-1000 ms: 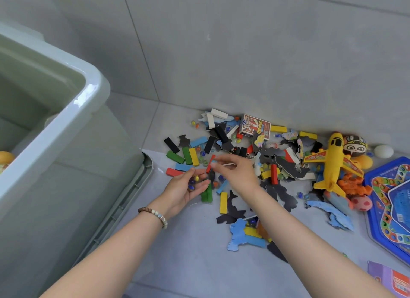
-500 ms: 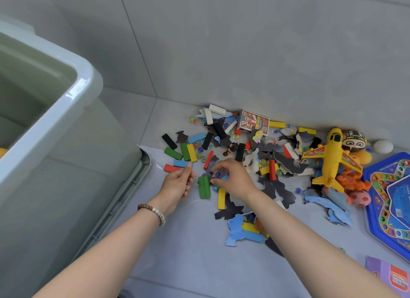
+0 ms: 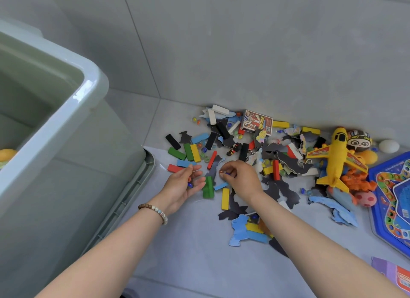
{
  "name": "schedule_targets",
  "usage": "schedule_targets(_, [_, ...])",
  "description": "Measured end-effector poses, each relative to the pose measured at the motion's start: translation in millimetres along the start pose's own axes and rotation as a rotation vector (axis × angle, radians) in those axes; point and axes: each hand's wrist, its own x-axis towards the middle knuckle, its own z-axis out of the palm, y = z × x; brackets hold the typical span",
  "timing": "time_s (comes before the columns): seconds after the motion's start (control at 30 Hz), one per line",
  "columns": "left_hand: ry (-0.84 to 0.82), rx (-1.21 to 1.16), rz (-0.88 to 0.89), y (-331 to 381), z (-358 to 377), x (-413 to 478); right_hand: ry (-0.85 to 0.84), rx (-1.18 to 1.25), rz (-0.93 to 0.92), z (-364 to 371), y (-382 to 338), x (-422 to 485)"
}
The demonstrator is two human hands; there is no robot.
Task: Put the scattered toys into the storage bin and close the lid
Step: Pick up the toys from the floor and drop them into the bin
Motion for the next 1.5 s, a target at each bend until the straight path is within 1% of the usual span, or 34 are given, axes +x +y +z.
schedule_targets(0.07, [-0.028,-0.087,-0.032,1.5,0.3,-0.7,0.060,0.116,0.030,-1.7,-2.9,-1.4])
schedule_targets(0.13, [-0.070,-0.158,-0.067,3.0,1.1,-1.3,0.090,0.282,0.005,-4.0,-16.1,-3.9])
schedule_targets(0.23, [-0.146,-0.196,-0.109,5.4,5.6,-1.5,-0.023,0.453,-0.053,-2.0,-45.6,-6.5])
schedule_targets(0.3, [-0.175,-0.221,-0.091,8.6,9.6,-2.0,-0.088,0.464,-0.075,0.5,-59.1,-3.0])
schedule_targets(0.33, [-0.163,-0.232,-0.075,11.4,10.9,-1.8,-0.079,0.471,-0.065,0.0,-62.1,0.4])
schedule_targets(0.43, [-0.038,-0.203,-0.013,18.0,5.1,0.1,0.034,0.532,-0.007,-6.9,-59.7,13.6])
schedule_targets(0.47, [-0.006,-0.173,0.009,19.2,0.7,0.9,0.046,0.521,0.009,-8.6,-57.4,17.8])
schedule_targets(0.53, [0.028,-0.084,0.048,18.9,-7.9,2.8,0.008,0.460,0.027,-6.8,-53.0,23.6])
schedule_targets(0.63, [0.029,-0.020,0.090,16.0,-14.9,3.1,-0.046,0.329,0.041,4.2,-46.8,26.3])
schedule_targets(0.8, [0.025,-0.058,0.083,19.7,-19.0,-0.3,0.087,0.188,0.087,14.4,-34.8,18.3])
schedule_targets(0.9, [0.031,-0.084,0.083,19.9,-20.5,-1.2,0.120,0.113,0.043,16.9,-40.2,16.1])
schedule_targets(1.03, [0.042,-0.110,0.085,19.5,-22.6,-1.4,0.076,0.000,-0.051,24.2,-55.8,24.2])
schedule_targets(1.13, [0.047,-0.132,0.085,21.0,-24.5,-2.6,0.041,-0.096,-0.047,26.6,-60.0,30.6])
schedule_targets(1.27, [0.047,-0.104,0.087,22.2,-25.8,-3.4,0.010,-0.173,-0.061,25.5,-54.3,31.0])
schedule_targets(1.37, [0.052,-0.082,0.098,23.8,-26.3,-4.7,0.030,-0.169,-0.041,24.8,-48.0,32.1])
schedule_targets(1.5, [0.053,-0.027,0.119,26.9,-23.0,-7.5,0.047,-0.017,0.038,21.6,-44.5,33.6])
